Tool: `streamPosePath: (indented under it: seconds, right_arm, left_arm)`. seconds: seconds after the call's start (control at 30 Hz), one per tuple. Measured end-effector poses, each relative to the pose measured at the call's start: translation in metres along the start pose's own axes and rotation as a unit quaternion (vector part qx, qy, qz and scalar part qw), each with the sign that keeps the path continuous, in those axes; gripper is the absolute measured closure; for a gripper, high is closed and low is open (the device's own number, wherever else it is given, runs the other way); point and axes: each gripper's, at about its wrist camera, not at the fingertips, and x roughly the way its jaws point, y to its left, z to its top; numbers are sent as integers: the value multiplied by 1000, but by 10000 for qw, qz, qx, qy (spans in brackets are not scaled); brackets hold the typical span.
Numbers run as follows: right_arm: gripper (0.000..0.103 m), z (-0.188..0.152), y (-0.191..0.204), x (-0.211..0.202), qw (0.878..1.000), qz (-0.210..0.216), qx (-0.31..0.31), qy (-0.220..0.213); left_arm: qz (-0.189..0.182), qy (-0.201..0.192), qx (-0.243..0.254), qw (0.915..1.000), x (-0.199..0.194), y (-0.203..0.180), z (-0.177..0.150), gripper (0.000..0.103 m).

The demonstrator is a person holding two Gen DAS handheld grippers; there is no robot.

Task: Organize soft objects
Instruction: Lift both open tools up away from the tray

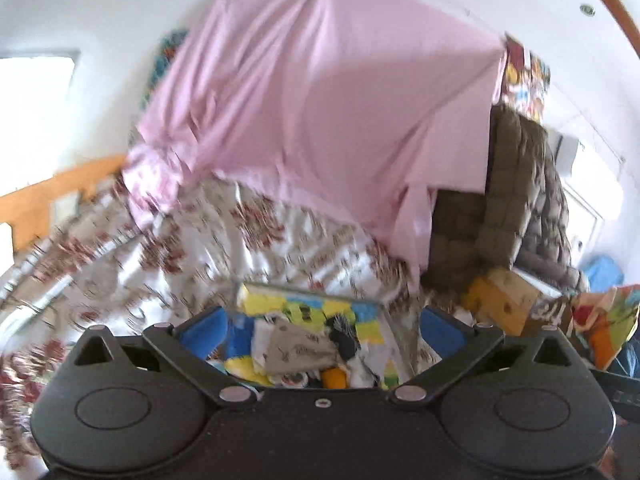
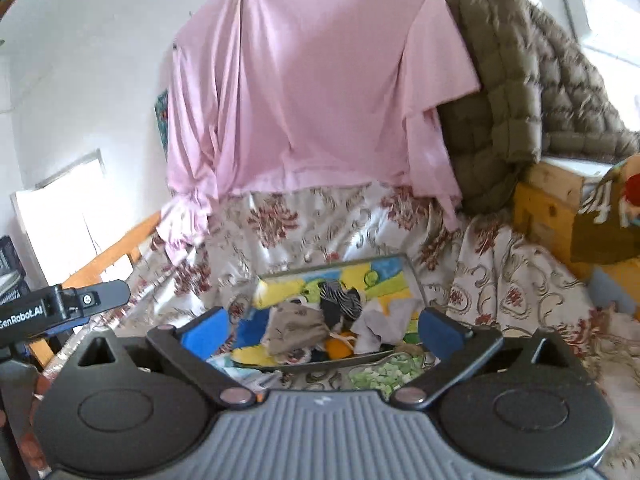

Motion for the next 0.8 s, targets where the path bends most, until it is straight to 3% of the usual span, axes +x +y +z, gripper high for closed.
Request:
streamPosePath:
  seconds: [0.2, 0.37, 0.6, 0.8]
  right_arm:
    - [0, -10, 21, -56, 10000, -60, -34, -38]
    - [0, -18, 25, -79, 9990, -436, -70, -77]
    - [0, -20, 17, -81, 9964, -841, 81, -12]
    - [0, -19, 22, -53, 9950, -985, 34, 131]
  left_arm:
    - [-100, -87, -10, 9999, -34, -17, -4, 1]
    - [-351, 23, 99, 9993, -38, -31, -13, 1]
    - [-665, 435, 244, 9965, -19, -26, -29, 1]
    - [-894, 608, 291, 9937, 5, 7, -37, 1]
